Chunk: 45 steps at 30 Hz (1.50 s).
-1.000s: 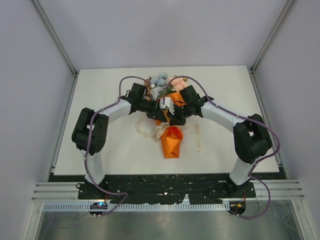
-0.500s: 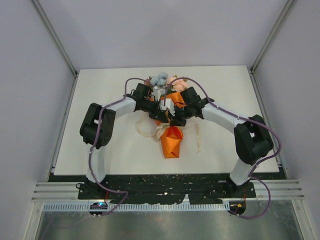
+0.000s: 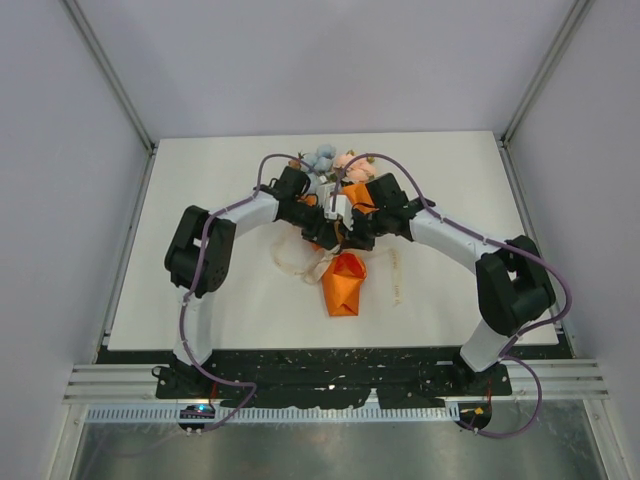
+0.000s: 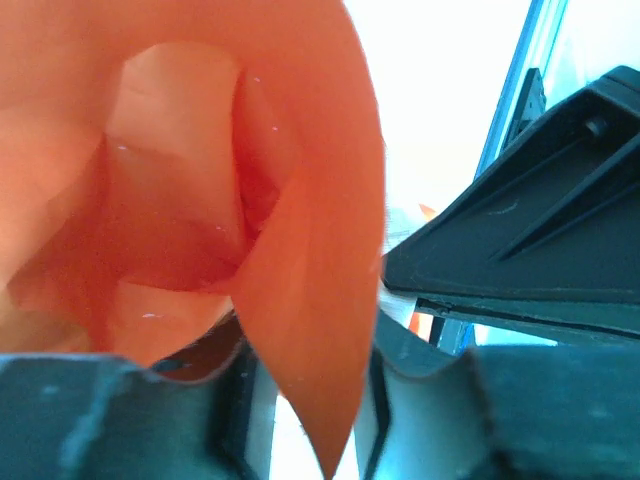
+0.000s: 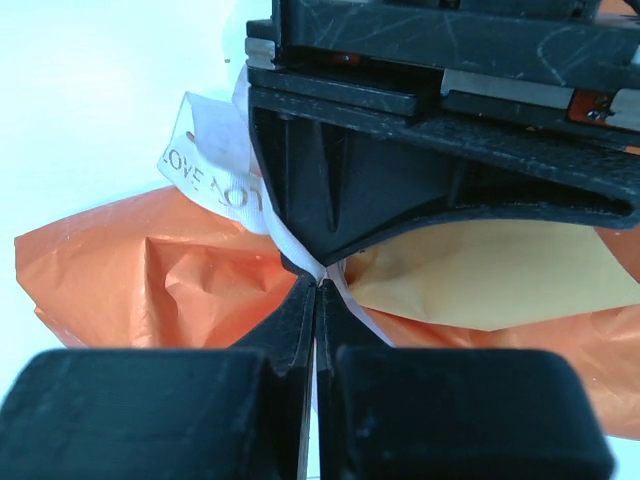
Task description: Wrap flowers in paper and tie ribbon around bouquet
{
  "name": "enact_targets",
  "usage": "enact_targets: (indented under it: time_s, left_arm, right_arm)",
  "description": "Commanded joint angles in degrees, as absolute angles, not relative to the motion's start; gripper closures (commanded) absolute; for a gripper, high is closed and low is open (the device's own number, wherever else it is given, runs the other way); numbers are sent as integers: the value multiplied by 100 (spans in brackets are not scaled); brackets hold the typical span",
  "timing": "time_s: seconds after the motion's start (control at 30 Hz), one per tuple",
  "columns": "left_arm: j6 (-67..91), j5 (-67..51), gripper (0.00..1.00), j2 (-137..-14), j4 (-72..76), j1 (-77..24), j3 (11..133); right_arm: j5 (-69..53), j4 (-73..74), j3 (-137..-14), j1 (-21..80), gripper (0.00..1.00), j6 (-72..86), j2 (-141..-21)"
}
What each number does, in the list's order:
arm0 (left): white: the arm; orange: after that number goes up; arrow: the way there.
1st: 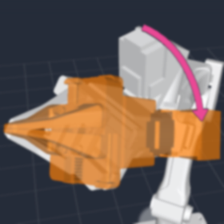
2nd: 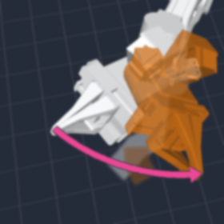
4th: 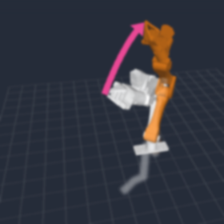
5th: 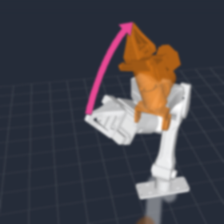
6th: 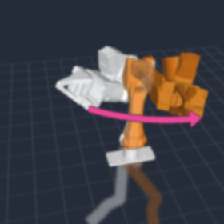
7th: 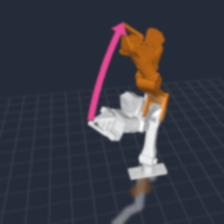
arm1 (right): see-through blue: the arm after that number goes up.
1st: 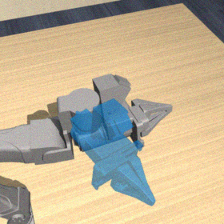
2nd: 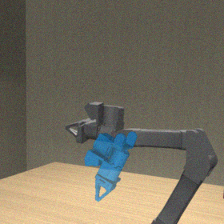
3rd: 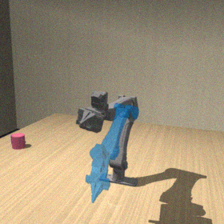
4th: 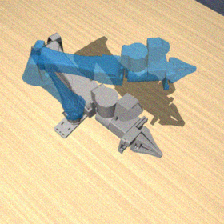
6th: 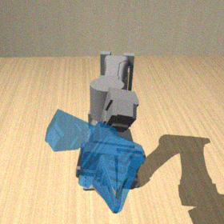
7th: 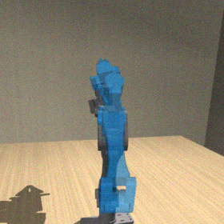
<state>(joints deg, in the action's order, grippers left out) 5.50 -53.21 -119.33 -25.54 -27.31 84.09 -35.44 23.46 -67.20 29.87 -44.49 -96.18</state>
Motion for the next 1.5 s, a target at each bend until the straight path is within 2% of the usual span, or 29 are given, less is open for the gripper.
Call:
enact_targets:
  time_s: [0.0, 0.13, 0.67, 0.93, 1.13, 1.3, 1.47]
  left_arm:
    - [220, -5572, 63, -11997, -2795, -2742, 8675]
    - [123, -5634, 54, -11971, -2786, -2742, 8657]
    - [97, -4809, 51, -12103, -2751, -2777, 8851]
    - [149, -4369, 60, -12085, -2654, -2848, 8877]
    - [71, -4149, 73, -12041, -2672, -2935, 8798]
    - [44, -4166, 100, -11936, -2690, -2918, 8728]
    - [377, -4596, 100, -11611, -1997, -2786, 8333]
  right_arm:
    - [-3603, 2057, -6662, 2953, 95, -4403, -9325]
    - [-3647, 2057, -6627, 2936, 95, -4412, -9308]
    - [-3814, 2144, -6636, 2936, 95, -4447, -9360]
    - [-3858, 2224, -6636, 2936, 95, -4482, -9395]
    - [-3806, 2232, -6627, 2944, 95, -4509, -9422]
    - [-3771, 2259, -6609, 2936, 95, -4544, -9422]
    - [-3762, 2303, -6583, 2927, 95, -4597, -9422]
